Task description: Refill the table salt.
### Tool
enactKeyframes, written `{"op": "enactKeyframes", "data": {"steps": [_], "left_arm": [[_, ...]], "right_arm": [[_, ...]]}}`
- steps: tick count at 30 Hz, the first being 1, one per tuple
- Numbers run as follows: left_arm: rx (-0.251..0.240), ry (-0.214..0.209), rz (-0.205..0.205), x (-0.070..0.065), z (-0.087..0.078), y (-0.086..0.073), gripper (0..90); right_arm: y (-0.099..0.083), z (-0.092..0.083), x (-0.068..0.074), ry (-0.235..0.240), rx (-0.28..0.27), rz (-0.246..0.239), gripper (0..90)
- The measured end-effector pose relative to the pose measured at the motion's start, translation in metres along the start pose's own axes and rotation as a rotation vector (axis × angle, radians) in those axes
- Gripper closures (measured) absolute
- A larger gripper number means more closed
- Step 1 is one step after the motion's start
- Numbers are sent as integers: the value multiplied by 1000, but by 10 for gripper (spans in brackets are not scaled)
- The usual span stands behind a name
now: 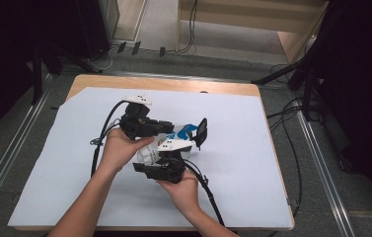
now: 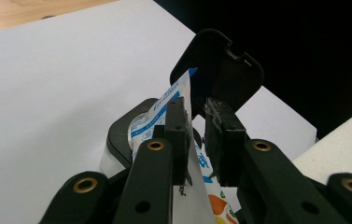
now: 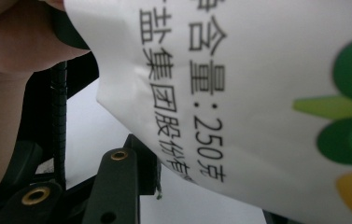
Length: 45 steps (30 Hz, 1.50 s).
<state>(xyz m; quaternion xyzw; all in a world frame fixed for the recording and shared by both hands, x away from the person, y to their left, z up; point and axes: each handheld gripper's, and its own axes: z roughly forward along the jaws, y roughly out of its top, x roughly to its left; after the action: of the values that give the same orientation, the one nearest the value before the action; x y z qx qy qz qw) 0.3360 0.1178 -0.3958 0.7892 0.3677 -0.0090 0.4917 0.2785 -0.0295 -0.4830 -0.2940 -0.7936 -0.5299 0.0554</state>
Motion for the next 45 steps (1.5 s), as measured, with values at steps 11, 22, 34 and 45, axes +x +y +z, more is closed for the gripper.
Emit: {"op": "enactKeyframes", "data": {"steps": [11,22,34,45], "left_arm": [[-9,-3,8,-1,0,0,799],[-10,-1,10,-1,0,0,799],[-8,0,11,-2,1,0,799],[2,1,9,-2,0,0,824]], "right_arm": [[0,0,-1,8,3,12,651],[0,0,-1,13,9,17,683],[0,0,0,3,6,-7,673],[-1,0,1,2,7,-7,671]]}}
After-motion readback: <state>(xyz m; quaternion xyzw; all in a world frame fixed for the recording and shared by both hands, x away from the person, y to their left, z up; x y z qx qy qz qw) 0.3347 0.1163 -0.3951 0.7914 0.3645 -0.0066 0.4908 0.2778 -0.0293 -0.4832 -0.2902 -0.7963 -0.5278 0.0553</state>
